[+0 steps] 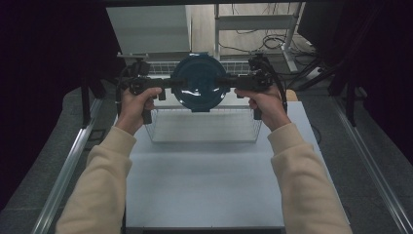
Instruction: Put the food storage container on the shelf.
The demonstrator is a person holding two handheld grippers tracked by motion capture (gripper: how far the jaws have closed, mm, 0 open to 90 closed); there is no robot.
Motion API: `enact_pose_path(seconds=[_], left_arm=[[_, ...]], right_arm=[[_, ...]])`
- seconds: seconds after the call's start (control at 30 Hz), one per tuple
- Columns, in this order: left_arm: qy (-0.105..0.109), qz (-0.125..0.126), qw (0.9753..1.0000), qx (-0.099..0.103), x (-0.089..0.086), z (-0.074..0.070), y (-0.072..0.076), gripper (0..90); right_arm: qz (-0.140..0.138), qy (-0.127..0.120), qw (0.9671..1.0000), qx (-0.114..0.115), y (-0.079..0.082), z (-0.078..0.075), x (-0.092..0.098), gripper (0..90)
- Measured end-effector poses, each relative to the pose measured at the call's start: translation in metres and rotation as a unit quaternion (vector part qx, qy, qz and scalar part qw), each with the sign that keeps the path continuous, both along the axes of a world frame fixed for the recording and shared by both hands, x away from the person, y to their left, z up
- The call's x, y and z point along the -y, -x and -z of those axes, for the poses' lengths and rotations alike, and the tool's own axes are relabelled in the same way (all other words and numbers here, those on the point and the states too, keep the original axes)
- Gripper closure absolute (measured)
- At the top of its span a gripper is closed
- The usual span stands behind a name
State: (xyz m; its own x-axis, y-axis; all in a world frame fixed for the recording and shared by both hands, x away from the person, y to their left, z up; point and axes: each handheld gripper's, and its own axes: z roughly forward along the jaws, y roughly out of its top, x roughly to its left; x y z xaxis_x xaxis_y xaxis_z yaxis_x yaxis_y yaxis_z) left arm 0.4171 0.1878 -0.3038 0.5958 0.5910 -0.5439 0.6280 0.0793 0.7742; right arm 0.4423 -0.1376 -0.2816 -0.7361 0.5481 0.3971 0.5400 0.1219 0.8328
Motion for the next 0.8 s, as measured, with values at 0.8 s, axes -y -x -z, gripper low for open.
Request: enact_pose_path(seconds=[0.8], left_arm=[[0.076, -0.029, 0.9915, -0.102, 0.0, 0.035, -0.055, 36.1]], right_arm=[[0.064, -0.034, 0.9897, -0.123, -0.047, 0.028, -0.004, 35.5]])
